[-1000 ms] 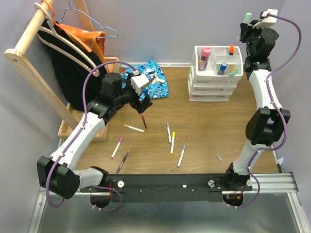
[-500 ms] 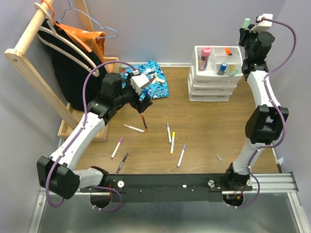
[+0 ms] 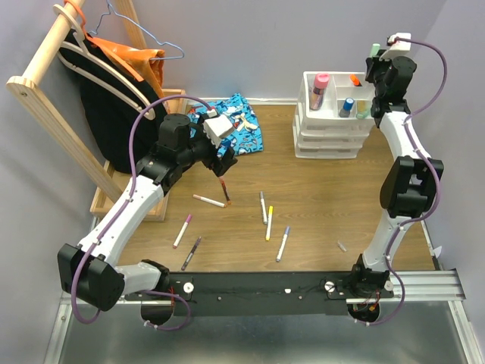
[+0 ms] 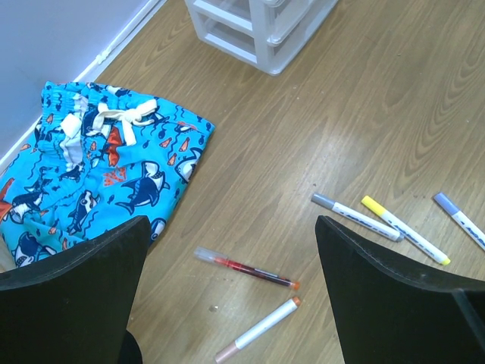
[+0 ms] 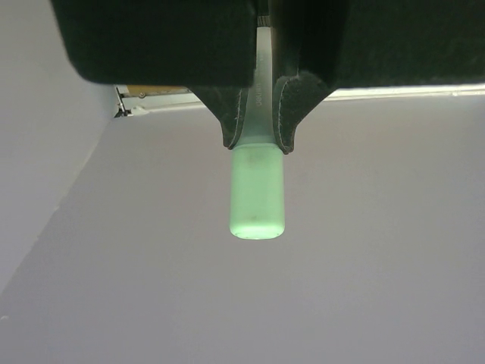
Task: Sort the stationery into containers
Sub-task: Place the pen in the storage box.
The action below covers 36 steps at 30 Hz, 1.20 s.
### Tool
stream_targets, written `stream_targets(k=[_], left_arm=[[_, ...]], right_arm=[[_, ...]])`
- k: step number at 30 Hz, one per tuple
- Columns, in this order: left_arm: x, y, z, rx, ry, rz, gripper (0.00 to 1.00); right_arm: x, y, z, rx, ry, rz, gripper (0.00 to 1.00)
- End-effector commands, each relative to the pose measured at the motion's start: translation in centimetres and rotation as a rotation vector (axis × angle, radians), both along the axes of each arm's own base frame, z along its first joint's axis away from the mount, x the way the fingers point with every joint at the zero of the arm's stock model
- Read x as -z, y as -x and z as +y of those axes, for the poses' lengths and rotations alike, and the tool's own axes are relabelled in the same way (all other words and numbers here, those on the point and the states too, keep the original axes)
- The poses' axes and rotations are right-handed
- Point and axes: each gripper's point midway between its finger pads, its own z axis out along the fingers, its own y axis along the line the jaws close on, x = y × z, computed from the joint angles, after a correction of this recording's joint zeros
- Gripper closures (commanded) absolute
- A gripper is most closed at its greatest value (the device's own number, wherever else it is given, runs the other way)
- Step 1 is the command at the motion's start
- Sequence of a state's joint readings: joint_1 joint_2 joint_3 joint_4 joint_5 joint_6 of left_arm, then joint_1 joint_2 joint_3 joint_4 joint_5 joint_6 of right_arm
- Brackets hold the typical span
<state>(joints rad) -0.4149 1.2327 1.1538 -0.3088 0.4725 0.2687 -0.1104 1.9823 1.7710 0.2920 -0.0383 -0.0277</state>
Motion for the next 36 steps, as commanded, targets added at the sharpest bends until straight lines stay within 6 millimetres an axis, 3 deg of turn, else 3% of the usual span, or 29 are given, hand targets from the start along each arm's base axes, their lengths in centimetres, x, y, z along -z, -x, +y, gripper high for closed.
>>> stream_targets(k=[1, 6, 8, 12, 19, 20, 22, 23, 27, 30, 33, 34, 36], left_arm=[[0.6, -0.3, -0.2, -0.011, -0.004, 0.007, 0.01], [0.5, -0.3, -0.3, -0.009, 0.001, 0.004, 0.01], [0.6, -0.2, -0.2, -0.009, 0.001, 0.006, 0.01], [0.6, 0.1, 0.0, -0.010, -0.001, 0.004, 0.01], [0.4, 0.6, 0.1, -0.005, 0.003, -0.014, 0.01], [0.4, 0.7, 0.1, -0.003, 0.002, -0.013, 0.01], [0.2, 0.9, 0.2, -0.001, 0.005, -0.021, 0.01], [0.3, 1.0, 0.3, -0.002, 0.002, -0.020, 0.01], [0.0, 1.7, 0.7, -0.002, -0.001, -0.025, 0.01], [0.8, 2.1, 1.5, -0.037, -0.023, -0.007, 0.01], [2.5, 3.0, 2.8, -0.083, -0.071, 0.045, 0.01], [3.2, 3.3, 3.2, -0.089, -0.092, 0.067, 0.01], [5.1, 4.5, 4.1, -0.056, -0.180, 0.097, 0.01]], right_arm=[[1.5, 0.0, 0.1, -0.018, 0.009, 0.031, 0.95], [1.9, 0.6, 0.3, -0.021, 0.005, 0.047, 0.84], [2.5, 0.8, 0.4, -0.024, 0.001, 0.061, 0.72], [1.8, 1.5, 0.6, -0.031, -0.006, 0.053, 0.57], [-3.2, 4.1, 0.7, -0.019, -0.020, -0.025, 0.52], [-5.0, 5.0, 0.7, -0.012, -0.016, -0.055, 0.52], [-6.0, 5.9, 0.9, -0.014, -0.050, -0.073, 0.52], [-7.6, 6.9, 1.0, -0.012, -0.054, -0.101, 0.51], [-10.3, 9.3, 1.2, -0.006, -0.078, -0.145, 0.51], [-10.6, 10.9, 2.1, -0.045, -0.109, -0.123, 0.51], [-7.0, 11.9, 4.7, -0.159, -0.210, 0.024, 0.51], [-4.9, 12.8, 5.8, -0.199, -0.257, 0.119, 0.51], [-1.0, 14.5, 9.8, -0.368, -0.281, 0.256, 0.51]])
